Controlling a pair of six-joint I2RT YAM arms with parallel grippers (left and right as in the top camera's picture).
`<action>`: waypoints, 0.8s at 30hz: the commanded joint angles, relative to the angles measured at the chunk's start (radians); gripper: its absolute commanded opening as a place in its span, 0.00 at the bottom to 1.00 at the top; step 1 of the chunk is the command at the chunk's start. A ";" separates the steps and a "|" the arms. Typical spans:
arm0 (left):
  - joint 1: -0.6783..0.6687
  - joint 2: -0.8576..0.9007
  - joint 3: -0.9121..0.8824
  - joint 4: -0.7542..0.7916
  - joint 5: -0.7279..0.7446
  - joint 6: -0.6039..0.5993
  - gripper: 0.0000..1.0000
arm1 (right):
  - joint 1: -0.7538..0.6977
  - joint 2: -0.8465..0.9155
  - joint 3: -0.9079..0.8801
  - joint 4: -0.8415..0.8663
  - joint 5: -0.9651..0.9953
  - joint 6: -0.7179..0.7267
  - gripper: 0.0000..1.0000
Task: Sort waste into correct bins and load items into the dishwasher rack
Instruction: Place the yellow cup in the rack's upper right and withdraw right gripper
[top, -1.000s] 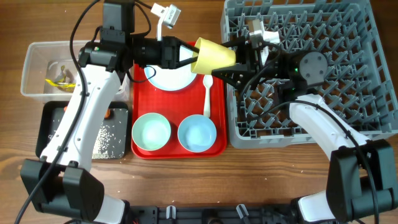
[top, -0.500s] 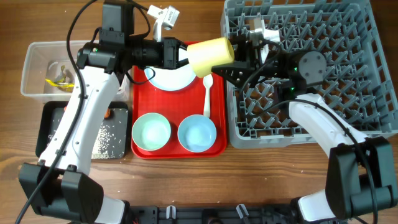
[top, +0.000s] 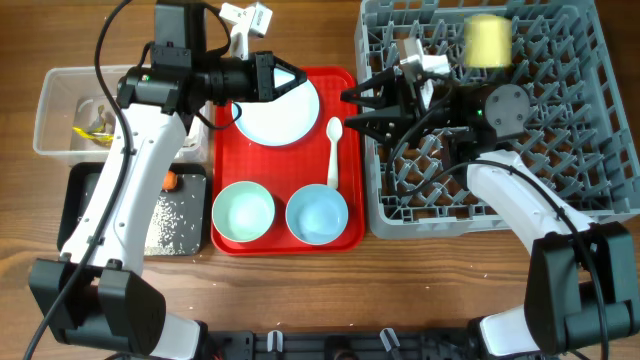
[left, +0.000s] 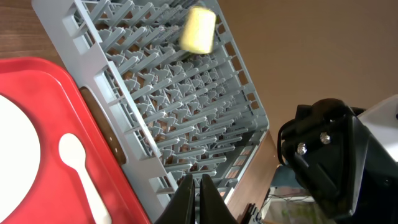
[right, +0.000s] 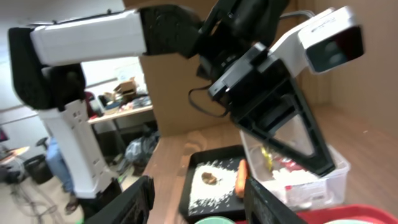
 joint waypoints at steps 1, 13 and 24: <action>-0.002 0.010 0.011 -0.037 -0.059 -0.009 0.04 | -0.014 -0.017 0.010 0.005 -0.084 0.064 0.53; -0.001 0.009 0.011 -0.069 -0.144 -0.010 0.04 | -0.426 -0.019 0.263 0.017 -0.135 0.481 0.54; -0.011 0.009 0.011 -0.054 -0.284 -0.063 0.04 | -0.820 -0.018 0.488 -0.754 0.093 0.095 0.55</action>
